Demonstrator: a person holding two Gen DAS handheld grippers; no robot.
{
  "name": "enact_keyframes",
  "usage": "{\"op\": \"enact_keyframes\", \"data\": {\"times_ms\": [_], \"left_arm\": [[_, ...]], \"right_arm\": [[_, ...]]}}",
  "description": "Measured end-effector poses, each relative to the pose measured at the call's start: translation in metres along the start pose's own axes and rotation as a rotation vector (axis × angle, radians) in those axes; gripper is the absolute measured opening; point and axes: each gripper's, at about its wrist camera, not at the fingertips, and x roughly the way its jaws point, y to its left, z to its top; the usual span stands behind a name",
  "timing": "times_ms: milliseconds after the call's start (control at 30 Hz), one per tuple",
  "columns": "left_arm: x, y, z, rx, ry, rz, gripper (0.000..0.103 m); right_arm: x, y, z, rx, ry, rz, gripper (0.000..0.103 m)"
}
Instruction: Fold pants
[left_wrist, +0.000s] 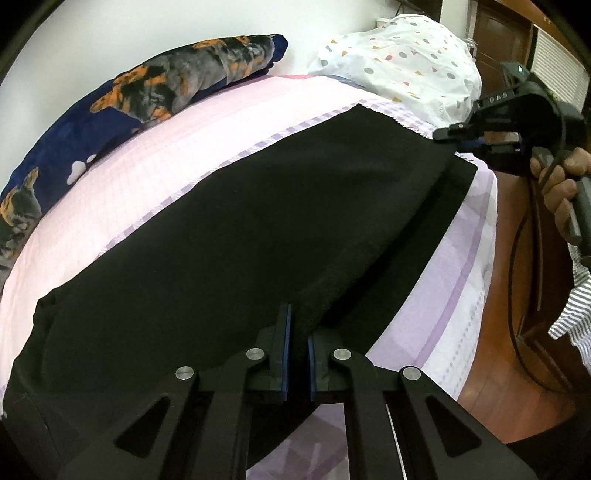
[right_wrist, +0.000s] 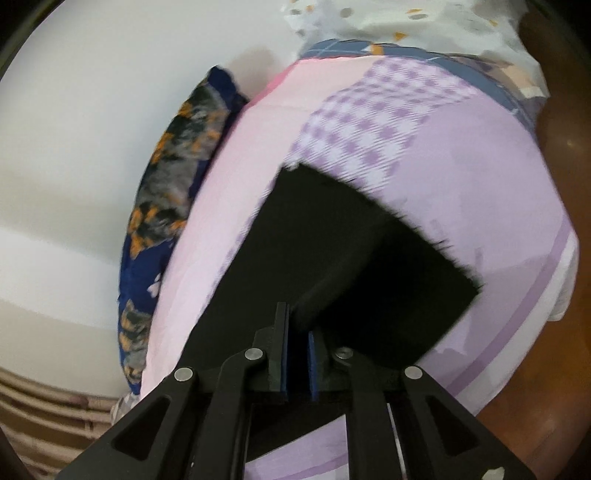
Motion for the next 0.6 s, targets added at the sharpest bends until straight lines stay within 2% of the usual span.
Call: {"op": "enact_keyframes", "data": {"times_ms": [200, 300, 467, 600], "left_arm": [[0.003, 0.0, 0.0, 0.002, 0.008, 0.002, 0.007], [0.004, 0.001, 0.001, -0.007, 0.01, -0.003, 0.007], [0.005, 0.002, 0.001, -0.007, 0.01, 0.0, 0.007], [0.005, 0.001, 0.004, -0.005, 0.004, 0.003, 0.007]], "right_arm": [[0.001, -0.023, 0.02, 0.05, -0.026, -0.057, 0.011], [-0.003, -0.028, 0.029, 0.042, -0.035, -0.059, 0.011], [-0.006, -0.015, 0.03, -0.031, -0.019, -0.073, 0.006], [-0.017, -0.001, 0.033, -0.069, -0.045, -0.068, 0.004]]}}
